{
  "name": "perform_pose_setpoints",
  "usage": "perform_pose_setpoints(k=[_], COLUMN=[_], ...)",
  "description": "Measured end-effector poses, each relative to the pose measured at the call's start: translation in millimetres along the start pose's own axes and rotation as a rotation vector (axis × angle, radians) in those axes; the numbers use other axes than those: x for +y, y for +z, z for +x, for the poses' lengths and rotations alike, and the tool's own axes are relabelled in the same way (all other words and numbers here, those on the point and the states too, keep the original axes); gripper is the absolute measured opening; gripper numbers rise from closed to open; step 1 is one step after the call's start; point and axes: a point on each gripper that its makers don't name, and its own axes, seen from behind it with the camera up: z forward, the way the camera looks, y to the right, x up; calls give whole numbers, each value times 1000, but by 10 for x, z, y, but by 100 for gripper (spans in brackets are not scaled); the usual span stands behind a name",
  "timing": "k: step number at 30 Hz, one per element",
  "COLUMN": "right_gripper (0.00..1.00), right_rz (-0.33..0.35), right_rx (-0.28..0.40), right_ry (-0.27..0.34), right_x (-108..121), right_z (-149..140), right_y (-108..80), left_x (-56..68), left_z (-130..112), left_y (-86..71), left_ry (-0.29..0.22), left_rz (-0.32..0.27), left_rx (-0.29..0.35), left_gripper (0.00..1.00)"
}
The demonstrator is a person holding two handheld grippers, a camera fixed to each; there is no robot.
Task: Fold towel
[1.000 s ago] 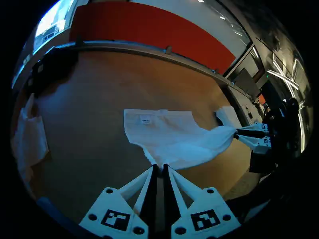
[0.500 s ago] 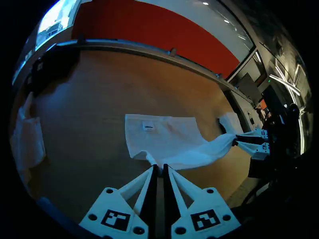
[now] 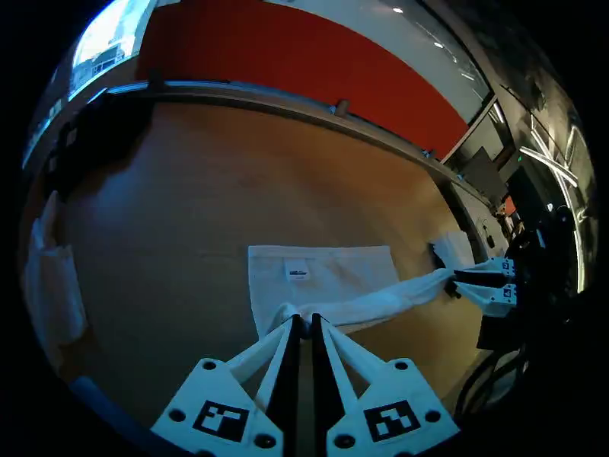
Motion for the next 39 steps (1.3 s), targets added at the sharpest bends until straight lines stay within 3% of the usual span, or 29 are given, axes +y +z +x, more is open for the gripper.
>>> perform_pose_setpoints(k=[12,21,33,39], right_gripper=[17,17,22,23], right_rz=[-15,-13,-45,-61], right_rx=[-28,-55,-50,-62], right_ry=[13,45,55,53], right_x=[135,183,280,317], right_z=[-63,-170,-222,-270], right_y=[171,405,630,704], left_x=[-101,-269,-440,-466], left_z=[55,58,52,40], left_y=[246,549,843,961], left_ry=[29,34,47,63], left_rz=[9,45,86,105], left_rx=[-17,-32,-36,-39], left_gripper=[10,10,10,13])
